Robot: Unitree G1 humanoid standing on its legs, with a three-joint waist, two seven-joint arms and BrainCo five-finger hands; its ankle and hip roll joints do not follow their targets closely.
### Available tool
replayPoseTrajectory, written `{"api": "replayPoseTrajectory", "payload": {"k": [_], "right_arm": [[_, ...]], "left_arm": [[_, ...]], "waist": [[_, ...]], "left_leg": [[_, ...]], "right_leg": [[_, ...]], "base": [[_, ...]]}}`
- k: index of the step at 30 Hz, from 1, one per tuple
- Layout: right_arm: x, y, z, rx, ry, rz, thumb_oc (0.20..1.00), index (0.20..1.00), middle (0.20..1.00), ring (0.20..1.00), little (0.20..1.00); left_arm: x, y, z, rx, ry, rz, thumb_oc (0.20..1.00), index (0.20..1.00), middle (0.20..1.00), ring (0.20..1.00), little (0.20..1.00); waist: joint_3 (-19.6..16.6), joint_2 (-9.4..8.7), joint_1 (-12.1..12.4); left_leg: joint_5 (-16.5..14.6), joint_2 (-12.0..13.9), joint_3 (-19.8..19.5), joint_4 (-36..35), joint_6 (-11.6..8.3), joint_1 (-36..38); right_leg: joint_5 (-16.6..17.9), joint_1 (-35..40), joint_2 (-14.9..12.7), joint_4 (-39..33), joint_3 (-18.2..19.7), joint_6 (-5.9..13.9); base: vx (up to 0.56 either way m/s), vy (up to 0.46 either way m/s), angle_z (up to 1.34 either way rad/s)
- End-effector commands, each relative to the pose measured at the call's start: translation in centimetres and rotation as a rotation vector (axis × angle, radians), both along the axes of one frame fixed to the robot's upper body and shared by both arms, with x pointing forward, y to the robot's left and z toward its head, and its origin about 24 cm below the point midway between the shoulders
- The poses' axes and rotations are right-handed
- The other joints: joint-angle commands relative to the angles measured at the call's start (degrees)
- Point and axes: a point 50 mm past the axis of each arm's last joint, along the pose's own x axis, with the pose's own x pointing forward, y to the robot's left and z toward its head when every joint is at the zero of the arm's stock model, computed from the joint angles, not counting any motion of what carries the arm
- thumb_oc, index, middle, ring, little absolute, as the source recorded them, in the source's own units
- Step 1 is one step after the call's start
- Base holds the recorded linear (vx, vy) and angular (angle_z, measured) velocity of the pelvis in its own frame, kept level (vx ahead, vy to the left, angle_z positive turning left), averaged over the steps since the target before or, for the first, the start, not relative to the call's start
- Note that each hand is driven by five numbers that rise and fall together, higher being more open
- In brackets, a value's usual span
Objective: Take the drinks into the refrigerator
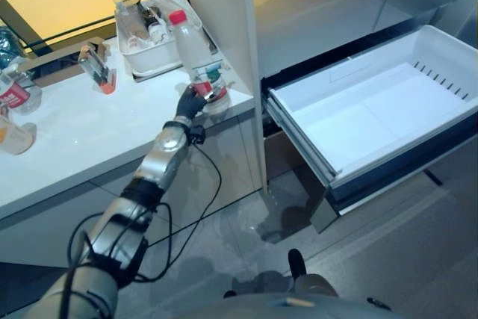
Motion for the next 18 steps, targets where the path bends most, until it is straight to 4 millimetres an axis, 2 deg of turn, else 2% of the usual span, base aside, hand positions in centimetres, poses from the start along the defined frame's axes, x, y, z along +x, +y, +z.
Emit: {"api": "replayPoseTrajectory", "payload": {"k": [1,5,10,14,18], "right_arm": [[0.1,0.3,-0.1,0.007,-0.035,-0.086,1.000,1.000,1.000,1.000,1.000],[-0.3,-0.2,0.0,0.009,-0.078,-0.224,1.000,1.000,1.000,1.000,1.000],[-0.4,-1.7,0.6,-0.006,-0.208,-0.516,1.000,1.000,1.000,1.000,1.000],[0.2,-3.9,1.7,-0.043,-0.368,-0.729,1.000,1.000,1.000,1.000,1.000],[1.3,-6.5,3.5,-0.114,-0.495,-0.796,1.000,1.000,1.000,1.000,1.000]], "left_arm": [[-0.4,-0.5,1.8,-0.021,-0.105,-0.057,0.200,0.200,0.200,0.200,0.200],[-3.0,0.0,0.5,-0.072,-0.104,-0.083,0.200,0.200,0.200,0.200,0.200],[-6.2,0.7,-1.3,-0.119,-0.070,-0.098,0.200,0.200,0.200,0.200,0.200],[-8.3,1.0,-3.4,-0.144,0.003,-0.120,0.200,0.200,0.200,0.200,0.200],[-9.4,1.3,-4.3,-0.155,0.041,-0.131,0.200,0.200,0.200,0.200,0.200]], "waist": [[1.74,-1.44,-0.38],[1.75,-1.83,0.17],[1.52,-2.17,0.48],[0.93,-2.31,0.50],[0.28,-2.54,0.54]], "left_leg": [[0.00,0.40,0.75,0.40,-0.36,-1.97],[-0.33,0.28,0.63,0.40,-0.23,-1.82],[-0.82,0.20,0.56,0.40,0.04,-1.53],[-1.35,0.06,0.70,0.40,0.27,-1.25],[-1.75,-0.04,0.78,0.40,0.52,-0.86]], "right_leg": [[-6.81,3.70,-1.61,0.58,1.35,4.48],[-6.97,3.80,-1.61,0.58,1.33,4.45],[-7.12,3.92,-1.67,0.58,1.48,4.50],[-7.20,3.91,-1.74,0.58,1.88,4.64],[-7.18,4.03,-1.87,0.58,2.11,4.88]], "base": [[0.00,0.000,0.00],[0.00,0.000,0.00],[0.00,0.005,-0.02],[0.00,0.005,-0.01],[0.00,0.005,0.01]]}}
